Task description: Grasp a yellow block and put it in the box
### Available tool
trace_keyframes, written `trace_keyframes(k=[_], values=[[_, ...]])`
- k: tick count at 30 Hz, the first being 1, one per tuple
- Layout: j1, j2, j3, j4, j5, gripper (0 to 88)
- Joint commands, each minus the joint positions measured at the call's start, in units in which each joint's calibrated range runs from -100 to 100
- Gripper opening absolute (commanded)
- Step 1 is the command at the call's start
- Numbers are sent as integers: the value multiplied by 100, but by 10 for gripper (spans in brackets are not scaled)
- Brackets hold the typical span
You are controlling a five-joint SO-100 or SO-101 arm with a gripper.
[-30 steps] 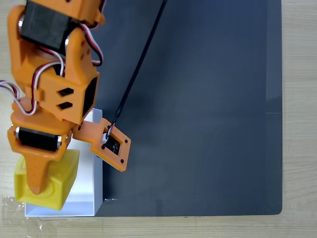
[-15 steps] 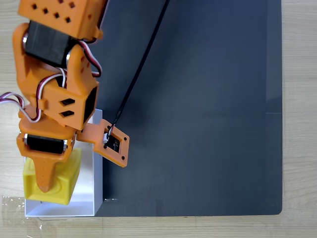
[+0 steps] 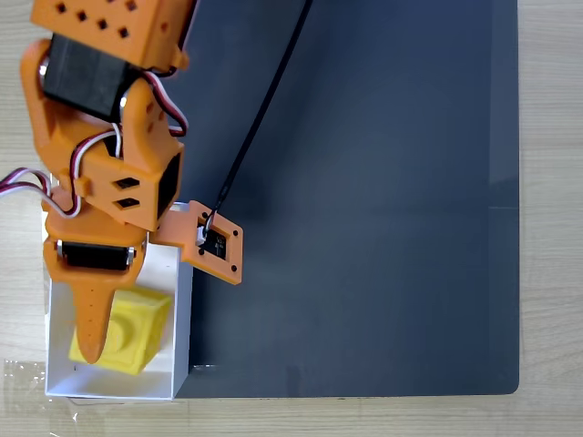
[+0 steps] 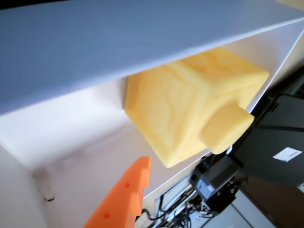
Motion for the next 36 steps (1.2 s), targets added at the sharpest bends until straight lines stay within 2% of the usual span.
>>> trace_keyframes(k=[1, 7, 15, 20, 31, 36], values=[[-80, -332, -385, 25, -19, 356], [-307, -1154, -276, 251, -207, 329], [-644, -3128, -186, 1778, -1005, 6], [-821, -4739, 1008, 2668, -1147, 20], [-1216, -9230, 6255, 2703, -1099, 29], [-1326, -11162, 8082, 2791, -1094, 29]])
